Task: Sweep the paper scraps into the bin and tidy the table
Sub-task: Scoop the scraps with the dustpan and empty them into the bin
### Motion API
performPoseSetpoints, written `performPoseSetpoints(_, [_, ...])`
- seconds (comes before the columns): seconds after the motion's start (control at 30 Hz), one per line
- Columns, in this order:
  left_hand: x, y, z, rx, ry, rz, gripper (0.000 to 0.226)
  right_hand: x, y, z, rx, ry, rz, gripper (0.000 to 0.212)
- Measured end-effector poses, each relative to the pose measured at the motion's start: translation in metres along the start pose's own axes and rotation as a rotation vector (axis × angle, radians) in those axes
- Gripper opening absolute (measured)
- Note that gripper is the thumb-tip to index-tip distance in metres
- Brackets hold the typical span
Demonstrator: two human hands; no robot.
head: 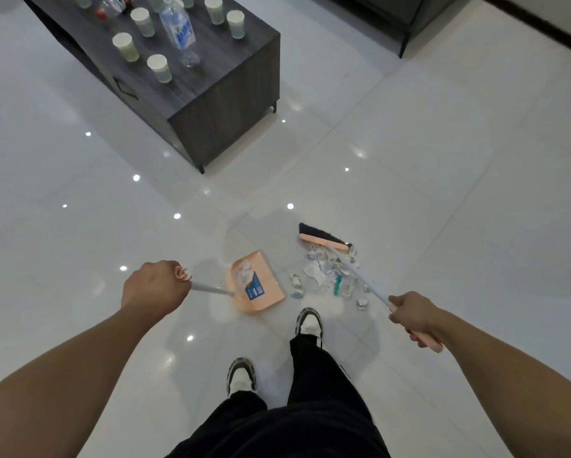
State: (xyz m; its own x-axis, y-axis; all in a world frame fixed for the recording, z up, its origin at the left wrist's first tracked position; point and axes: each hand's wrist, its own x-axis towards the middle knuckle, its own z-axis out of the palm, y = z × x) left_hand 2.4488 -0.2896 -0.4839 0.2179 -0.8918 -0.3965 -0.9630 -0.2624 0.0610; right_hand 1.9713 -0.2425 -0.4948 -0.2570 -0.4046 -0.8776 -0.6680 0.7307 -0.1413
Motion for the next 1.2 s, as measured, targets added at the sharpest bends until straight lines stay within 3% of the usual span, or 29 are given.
performPoseSetpoints(0.27, [-0.022, -0.053, -0.009, 0.035, 0.032, 0.094, 0.021, -0.075, 0.031, 0.089, 0.087, -0.038, 0.038, 0.056])
performPoseSetpoints(0.4, [-0.025, -0.065, -0.014, 0.047, 0.014, 0.122, 0.018, -0.1, 0.044, 0.099, 0.279, 0.004, 0.043, 0.043])
performPoseSetpoints(0.57, [-0.03, -0.058, -0.001, 0.065, -0.008, 0.156, 0.017, -0.105, 0.059, 0.095, 0.488, 0.114, 0.051, 0.042])
performPoseSetpoints(0.77, [-0.028, -0.02, 0.016, 0.0, 0.029, 0.11, 0.025, -0.076, 0.059, 0.079, 0.708, 0.236, 0.117, 0.04])
performPoseSetpoints(0.93, [-0.011, 0.027, 0.017, 0.049, 0.038, 0.216, 0.026, -0.051, 0.07, 0.073, 0.822, 0.281, 0.229, 0.022])
performPoseSetpoints(1.0, [-0.003, 0.049, 0.015, 0.073, 0.018, 0.255, 0.024, -0.047, 0.076, 0.075, 0.887, 0.248, 0.293, 0.006])
performPoseSetpoints(1.2, [0.006, 0.118, 0.017, 0.163, -0.023, 0.404, 0.017, -0.052, 0.078, 0.111, 1.027, 0.096, 0.337, 0.007])
